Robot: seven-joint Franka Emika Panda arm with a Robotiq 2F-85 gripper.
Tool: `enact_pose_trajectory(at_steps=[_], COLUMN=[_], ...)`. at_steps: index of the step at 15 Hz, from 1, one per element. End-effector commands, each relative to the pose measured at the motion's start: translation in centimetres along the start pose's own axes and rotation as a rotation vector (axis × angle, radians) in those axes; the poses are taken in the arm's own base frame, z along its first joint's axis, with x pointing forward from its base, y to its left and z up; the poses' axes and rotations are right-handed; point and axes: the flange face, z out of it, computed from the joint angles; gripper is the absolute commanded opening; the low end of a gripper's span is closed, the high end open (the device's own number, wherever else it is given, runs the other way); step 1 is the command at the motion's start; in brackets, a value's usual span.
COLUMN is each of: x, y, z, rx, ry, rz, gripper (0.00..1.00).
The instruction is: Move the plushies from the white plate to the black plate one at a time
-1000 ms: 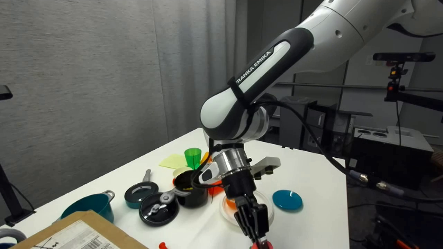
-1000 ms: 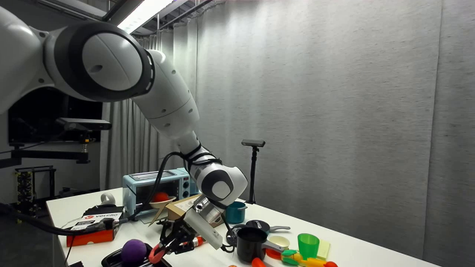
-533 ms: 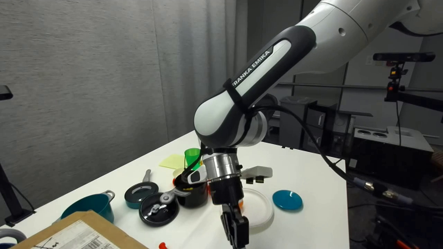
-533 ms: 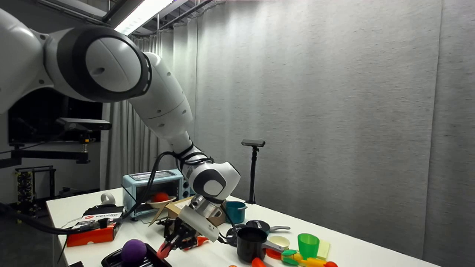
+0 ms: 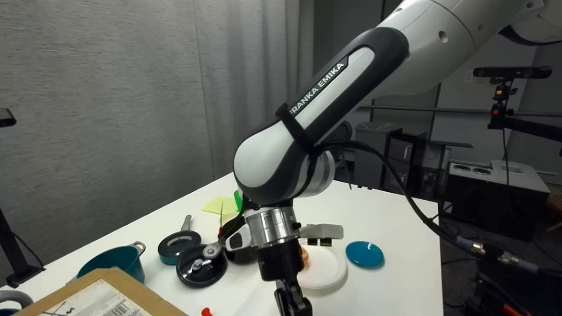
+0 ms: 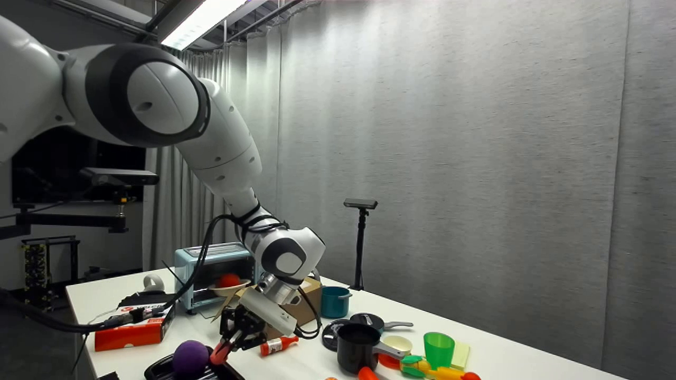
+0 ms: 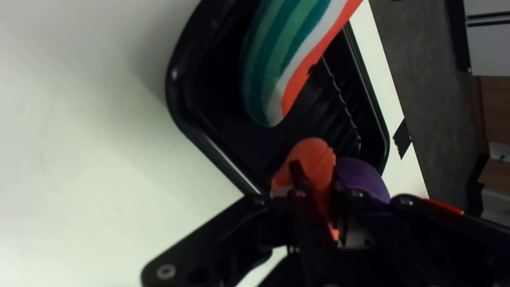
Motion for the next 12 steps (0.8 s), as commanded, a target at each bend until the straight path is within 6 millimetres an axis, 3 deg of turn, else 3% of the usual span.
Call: enact_pose_trajectory(at_steps=[1, 7, 8, 9, 12], x=[1.0, 1.1, -0.2, -0.5, -2.0], y=[-1.3, -2.1, -2.2, -2.1, -2.0], z=[1.2, 2.8, 2.2, 1.9, -0.1], rx=[0.001, -0.056, -0.079, -0.094, -0.030], ry=[-0.090, -0.182, -0.187, -0.193, -0.225], rz=[-0.010, -0.026, -0.027, -0.032, -0.029], gripper=[0.03, 0.03, 0.39, 0.40, 0.62])
